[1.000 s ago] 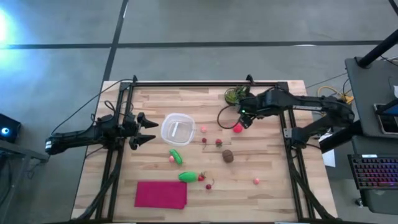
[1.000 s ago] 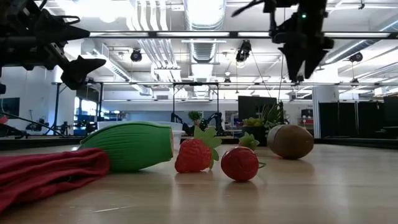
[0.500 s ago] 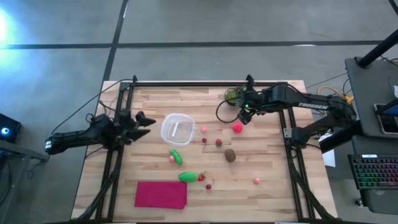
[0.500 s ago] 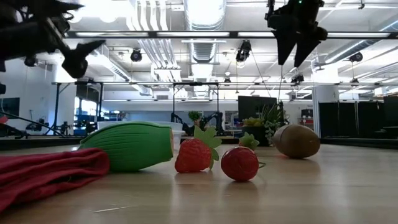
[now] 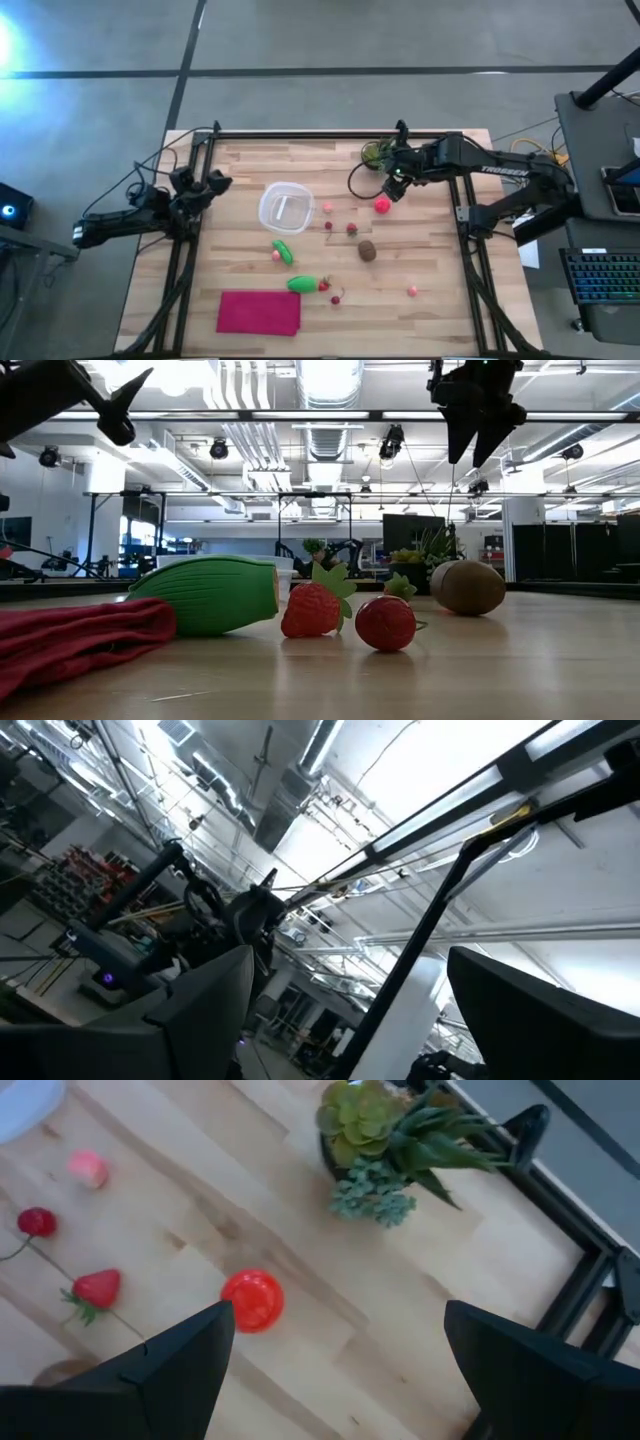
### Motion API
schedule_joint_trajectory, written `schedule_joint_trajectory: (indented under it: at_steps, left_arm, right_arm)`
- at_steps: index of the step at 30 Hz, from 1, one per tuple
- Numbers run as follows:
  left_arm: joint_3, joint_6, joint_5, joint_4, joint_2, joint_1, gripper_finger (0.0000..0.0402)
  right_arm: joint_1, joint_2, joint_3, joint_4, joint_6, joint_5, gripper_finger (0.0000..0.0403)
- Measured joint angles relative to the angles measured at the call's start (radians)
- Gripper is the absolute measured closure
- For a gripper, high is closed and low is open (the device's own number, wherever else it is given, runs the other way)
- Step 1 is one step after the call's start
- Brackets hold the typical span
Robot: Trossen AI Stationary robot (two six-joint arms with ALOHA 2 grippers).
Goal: Pick and placing Produce into tupperware
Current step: Put the red tomato into the transparent bin
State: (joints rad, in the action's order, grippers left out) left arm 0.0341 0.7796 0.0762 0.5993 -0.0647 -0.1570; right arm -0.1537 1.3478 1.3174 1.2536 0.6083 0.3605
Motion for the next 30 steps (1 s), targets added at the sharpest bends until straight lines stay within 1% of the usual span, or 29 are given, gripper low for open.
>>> schedule_joint_trajectory:
  at_steps: [2, 4, 9, 12, 14, 22, 27, 30]
  left_arm:
    - [0.000, 0.000, 0.001, -0.002, 0.000, 0.000, 0.0082]
    - [0.000, 0.000, 0.001, -0.002, 0.002, 0.000, 0.0082]
    - [0.000, 0.030, 0.001, 0.000, 0.002, 0.000, 0.0082]
    - [0.000, 0.061, 0.001, -0.001, 0.002, 0.000, 0.0082]
    - [0.000, 0.079, 0.000, -0.001, 0.002, 0.000, 0.0082]
    - [0.000, 0.082, -0.007, 0.013, 0.001, 0.000, 0.0082]
    - [0.000, 0.082, -0.007, 0.021, 0.002, 0.000, 0.0082]
    - [0.000, 0.082, -0.007, 0.021, 0.002, 0.000, 0.0082]
  right_arm:
    - [0.007, 0.014, 0.000, -0.001, 0.035, -0.002, 0.0053]
    - [0.005, 0.029, -0.001, -0.001, 0.049, -0.029, 0.0057]
    - [-0.039, 0.091, -0.001, -0.002, 0.137, -0.199, 0.0066]
    - [-0.052, 0.127, 0.000, 0.000, 0.198, -0.206, 0.0067]
    - [-0.053, 0.144, 0.008, 0.001, 0.209, -0.204, 0.0067]
    - [-0.015, 0.190, 0.017, -0.008, 0.169, -0.183, 0.0076]
    - [-0.017, 0.251, 0.014, -0.005, 0.174, -0.166, 0.0076]
    - [-0.022, 0.306, 0.009, -0.009, 0.137, -0.216, 0.0076]
